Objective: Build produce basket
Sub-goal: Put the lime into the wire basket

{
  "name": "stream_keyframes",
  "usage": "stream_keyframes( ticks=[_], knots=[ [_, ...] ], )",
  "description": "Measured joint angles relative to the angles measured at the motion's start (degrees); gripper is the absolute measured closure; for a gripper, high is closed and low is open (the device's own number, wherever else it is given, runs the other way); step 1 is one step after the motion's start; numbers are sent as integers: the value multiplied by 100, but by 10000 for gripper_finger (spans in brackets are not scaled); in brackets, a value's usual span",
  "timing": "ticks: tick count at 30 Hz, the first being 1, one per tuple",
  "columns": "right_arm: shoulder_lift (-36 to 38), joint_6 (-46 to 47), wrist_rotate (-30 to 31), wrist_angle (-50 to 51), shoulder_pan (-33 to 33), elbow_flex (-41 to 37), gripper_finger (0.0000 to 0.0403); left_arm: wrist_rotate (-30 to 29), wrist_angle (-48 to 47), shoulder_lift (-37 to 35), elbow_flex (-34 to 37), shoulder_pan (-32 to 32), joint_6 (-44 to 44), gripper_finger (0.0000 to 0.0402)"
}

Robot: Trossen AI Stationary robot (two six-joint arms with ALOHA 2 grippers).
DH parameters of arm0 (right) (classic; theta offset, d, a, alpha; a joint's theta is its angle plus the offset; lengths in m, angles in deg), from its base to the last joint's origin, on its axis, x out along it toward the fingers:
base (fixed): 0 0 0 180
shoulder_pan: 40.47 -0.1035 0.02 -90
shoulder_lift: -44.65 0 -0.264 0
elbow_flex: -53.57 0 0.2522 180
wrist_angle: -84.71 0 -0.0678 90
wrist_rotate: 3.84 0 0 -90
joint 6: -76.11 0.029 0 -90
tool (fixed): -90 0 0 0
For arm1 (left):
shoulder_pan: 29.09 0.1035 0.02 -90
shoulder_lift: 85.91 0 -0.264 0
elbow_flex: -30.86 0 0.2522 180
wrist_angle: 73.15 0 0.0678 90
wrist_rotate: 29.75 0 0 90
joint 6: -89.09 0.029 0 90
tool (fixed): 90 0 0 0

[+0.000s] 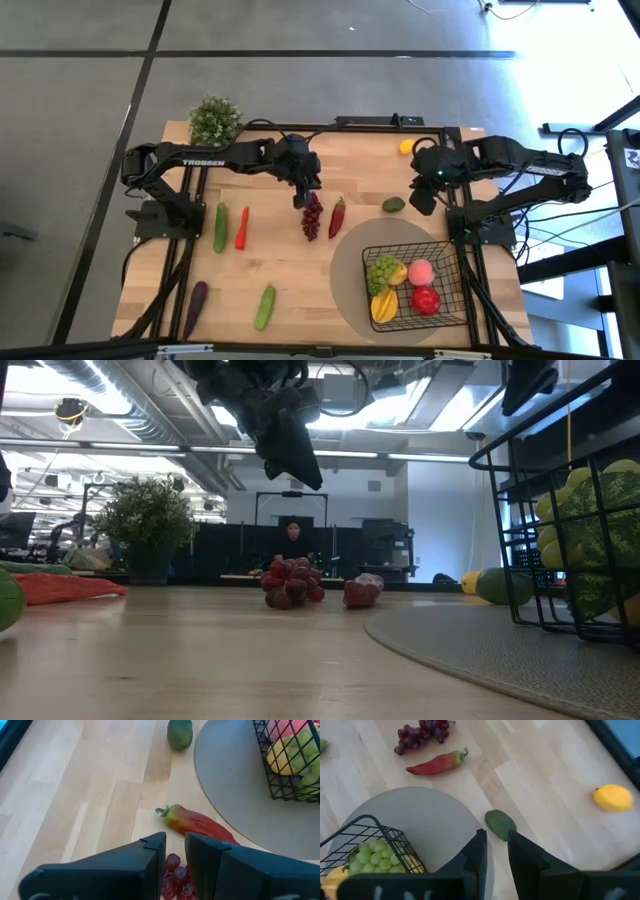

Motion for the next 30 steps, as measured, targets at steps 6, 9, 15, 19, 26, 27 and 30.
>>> stream_keyframes(
  ticks=[6, 9, 15, 19, 26, 27, 30],
  knots=[
    [-163, 168, -108, -165, -2, -288, 334, -3, 1, 0, 2, 0, 0, 341],
    [-248, 65, -103, -191, -2, -377, 334, -4, 0, 0, 2, 0, 2, 341],
    [-403, 454, 80, -298, 0, -379, 334, -4, 0, 0, 2, 0, 1, 341],
    [-420, 295, 32, -331, 0, -379, 333, -4, 0, 2, 2, 0, 0, 341],
    [-420, 104, -139, -463, 0, -379, 286, -4, 0, 2, 2, 0, 0, 341],
    [-420, 109, -145, -448, 0, -379, 274, -5, 1, 2, 2, 0, 0, 341],
    [-420, 101, -147, -425, 0, -379, 235, -4, 2, 2, 2, 0, 0, 341]
  ],
)
